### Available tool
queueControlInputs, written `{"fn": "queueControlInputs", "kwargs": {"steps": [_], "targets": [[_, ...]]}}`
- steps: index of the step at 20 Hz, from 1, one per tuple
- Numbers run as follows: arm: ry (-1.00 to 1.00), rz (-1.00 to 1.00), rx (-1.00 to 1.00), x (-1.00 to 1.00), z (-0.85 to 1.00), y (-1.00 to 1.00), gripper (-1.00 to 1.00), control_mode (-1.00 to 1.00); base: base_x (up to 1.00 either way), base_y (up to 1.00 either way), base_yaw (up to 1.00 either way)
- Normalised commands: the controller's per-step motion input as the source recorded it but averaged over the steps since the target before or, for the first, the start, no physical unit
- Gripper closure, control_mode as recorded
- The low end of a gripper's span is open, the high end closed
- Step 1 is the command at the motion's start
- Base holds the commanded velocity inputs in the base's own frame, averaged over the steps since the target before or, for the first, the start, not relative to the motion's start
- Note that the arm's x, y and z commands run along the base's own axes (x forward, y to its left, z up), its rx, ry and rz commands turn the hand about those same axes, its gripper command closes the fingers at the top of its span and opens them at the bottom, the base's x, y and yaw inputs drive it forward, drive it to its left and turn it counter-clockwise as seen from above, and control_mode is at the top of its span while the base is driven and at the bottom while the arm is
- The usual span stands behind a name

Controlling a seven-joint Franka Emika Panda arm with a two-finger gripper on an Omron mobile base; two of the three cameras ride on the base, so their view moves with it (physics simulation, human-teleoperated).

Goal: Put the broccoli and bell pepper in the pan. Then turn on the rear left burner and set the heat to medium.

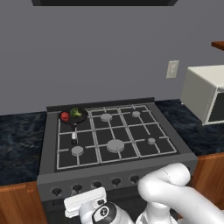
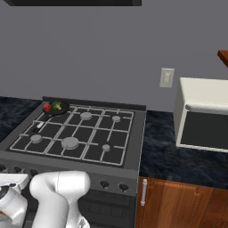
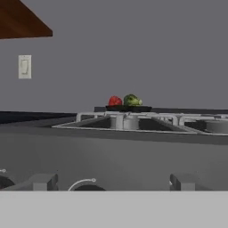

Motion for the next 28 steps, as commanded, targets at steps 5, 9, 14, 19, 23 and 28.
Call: {"fn": "queueControlInputs", "kwargs": {"steps": [5, 9, 14, 19, 23, 28], "targets": [[0.00, 0.00, 0.01, 0.06, -0.17, 0.00, -1.00, -1.00, 0.00, 0.00, 0.00], [0.00, 0.00, 0.03, 0.00, -0.31, 0.01, -1.00, -1.00, 0.00, 0.00, 0.00], [-0.02, 0.00, 0.07, 0.00, -0.19, 0.03, -1.00, -1.00, 0.00, 0.00, 0.00], [-0.04, 0.00, 0.13, 0.08, -0.01, 0.02, -1.00, -1.00, 0.00, 0.00, 0.00], [0.00, 0.00, 0.10, 0.18, -0.15, 0.00, -1.00, -1.00, 0.00, 0.00, 0.00], [0.00, 0.00, 0.09, 0.17, -0.31, 0.00, -1.00, -1.00, 0.00, 0.00, 0.00]]}}
